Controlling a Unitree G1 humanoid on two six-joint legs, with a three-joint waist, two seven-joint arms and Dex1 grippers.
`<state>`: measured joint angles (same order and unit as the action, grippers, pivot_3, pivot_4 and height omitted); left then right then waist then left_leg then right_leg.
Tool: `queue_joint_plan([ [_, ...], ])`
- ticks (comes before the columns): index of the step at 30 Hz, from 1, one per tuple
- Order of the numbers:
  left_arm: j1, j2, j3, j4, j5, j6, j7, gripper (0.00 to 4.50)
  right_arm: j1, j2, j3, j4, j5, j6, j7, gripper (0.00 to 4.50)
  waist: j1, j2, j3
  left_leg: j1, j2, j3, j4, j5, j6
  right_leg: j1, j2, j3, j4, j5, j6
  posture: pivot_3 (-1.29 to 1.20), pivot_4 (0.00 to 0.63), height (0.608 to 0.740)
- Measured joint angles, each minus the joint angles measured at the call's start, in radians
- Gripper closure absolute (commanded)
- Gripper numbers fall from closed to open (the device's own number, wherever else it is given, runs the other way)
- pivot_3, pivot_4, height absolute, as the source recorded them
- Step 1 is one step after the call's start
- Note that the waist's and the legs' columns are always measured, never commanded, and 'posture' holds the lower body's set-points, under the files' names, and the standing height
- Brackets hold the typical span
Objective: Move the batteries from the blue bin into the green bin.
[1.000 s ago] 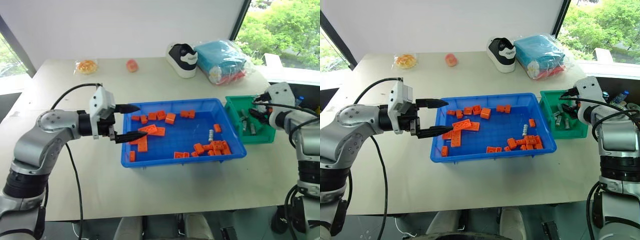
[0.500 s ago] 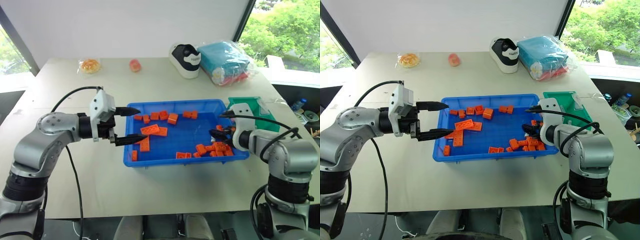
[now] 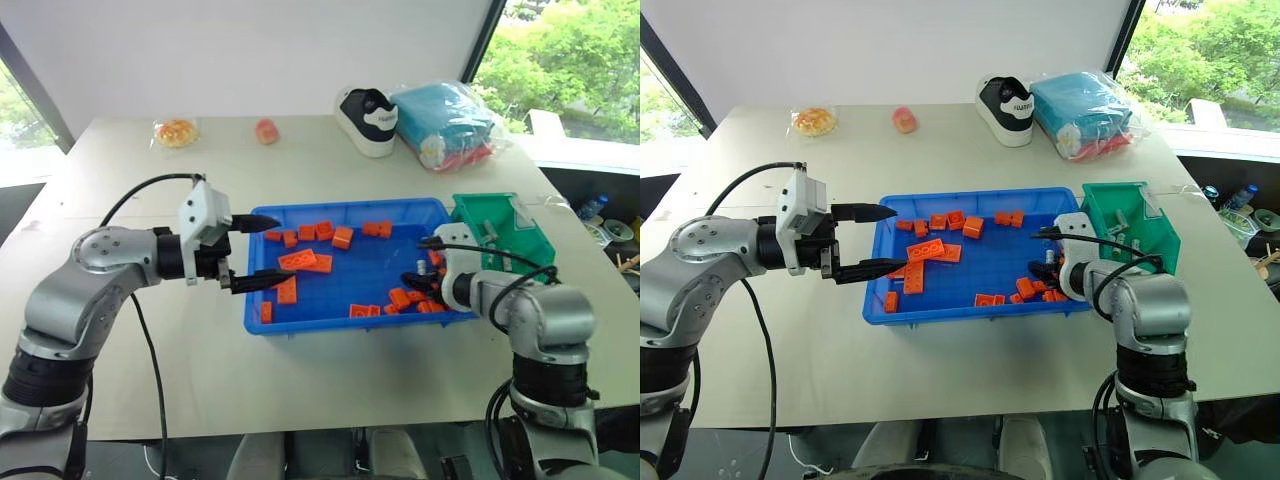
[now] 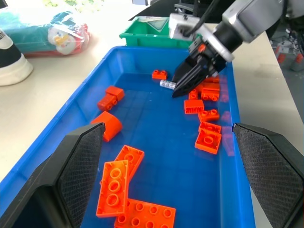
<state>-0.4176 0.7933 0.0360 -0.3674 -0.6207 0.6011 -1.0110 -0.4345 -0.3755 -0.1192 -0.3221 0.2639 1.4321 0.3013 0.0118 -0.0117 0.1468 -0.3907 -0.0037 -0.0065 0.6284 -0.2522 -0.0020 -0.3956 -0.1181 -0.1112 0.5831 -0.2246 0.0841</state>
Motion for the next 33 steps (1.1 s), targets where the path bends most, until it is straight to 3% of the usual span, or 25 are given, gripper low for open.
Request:
queue_joint_plan([
  [3,0.0,-0.001,0.0,0.0,0.0,0.0,0.008,0.0,-0.001,0.001,0.053,0.057,-0.015,-0.105,0.001,2.82,-0.001,-0.003,-0.002,0.0,0.0,0.0,0.0,0.0,0.0,0.0,0.0,0.0,0.0,0.0,0.0,0.0,0.15,0.711],
  [6,-0.001,0.0,0.0,0.0,0.0,0.0,0.01,0.0,-0.001,0.0,0.085,0.08,-0.022,-0.16,0.005,4.34,-0.001,-0.004,-0.002,0.0,0.0,0.0,0.0,0.0,0.0,0.0,0.0,0.0,0.0,0.0,0.0,0.0,0.15,0.711],
  [13,-0.002,0.0,0.0,0.0,-0.001,-0.001,0.009,0.0,-0.055,-0.033,0.065,0.078,0.025,-0.182,0.06,4.43,0.001,0.001,0.001,-0.001,0.0,0.0,0.0,0.0,0.0,0.0,0.0,0.0,0.0,0.0,0.0,0.0,0.15,0.711],
  [16,-0.003,-0.001,0.0,0.001,0.0,-0.002,0.008,0.0,-0.183,-0.183,-0.055,0.141,0.022,-0.221,0.057,4.43,0.008,0.007,0.004,-0.001,-0.001,0.0,0.002,0.0,0.0,-0.002,0.0,0.0,-0.002,0.0,0.0,0.0,0.15,0.711],
  [20,-0.011,-0.008,-0.001,0.016,0.001,-0.005,0.005,0.0,-0.219,-0.35,-0.151,0.225,-0.025,-0.31,0.058,4.43,0.019,-0.004,-0.002,0.0,0.0,0.001,-0.002,-0.001,0.001,0.0,0.002,-0.001,-0.003,0.0,0.0,0.0,0.15,0.711],
  [27,-0.046,-0.022,-0.015,0.047,0.002,-0.016,-0.015,0.0,-0.112,-0.331,-0.094,0.3,-0.026,-0.395,0.108,0.86,-0.002,0.004,0.002,-0.001,0.001,0.002,0.0,-0.001,0.002,0.001,0.0,0.0,-0.001,0.001,0.0,0.0,0.15,0.711],
  [30,-0.059,-0.022,-0.015,0.053,0.001,-0.021,-0.023,0.0,-0.11,-0.38,-0.074,0.3,-0.033,-0.487,0.159,0.86,-0.001,0.004,0.003,0.0,0.0,0.002,0.0,-0.001,0.002,0.001,0.0,0.0,-0.001,0.0,0.0,0.0,0.15,0.711],
  [33,-0.062,-0.019,-0.012,0.064,-0.001,-0.016,-0.031,0.0,-0.058,-0.494,-0.071,0.275,-0.012,-0.634,0.331,0.86,0.006,0.004,0.003,-0.001,0.0,0.001,0.0,-0.001,0.002,0.002,0.0,-0.001,-0.003,0.0,0.001,0.0,0.15,0.711],
])
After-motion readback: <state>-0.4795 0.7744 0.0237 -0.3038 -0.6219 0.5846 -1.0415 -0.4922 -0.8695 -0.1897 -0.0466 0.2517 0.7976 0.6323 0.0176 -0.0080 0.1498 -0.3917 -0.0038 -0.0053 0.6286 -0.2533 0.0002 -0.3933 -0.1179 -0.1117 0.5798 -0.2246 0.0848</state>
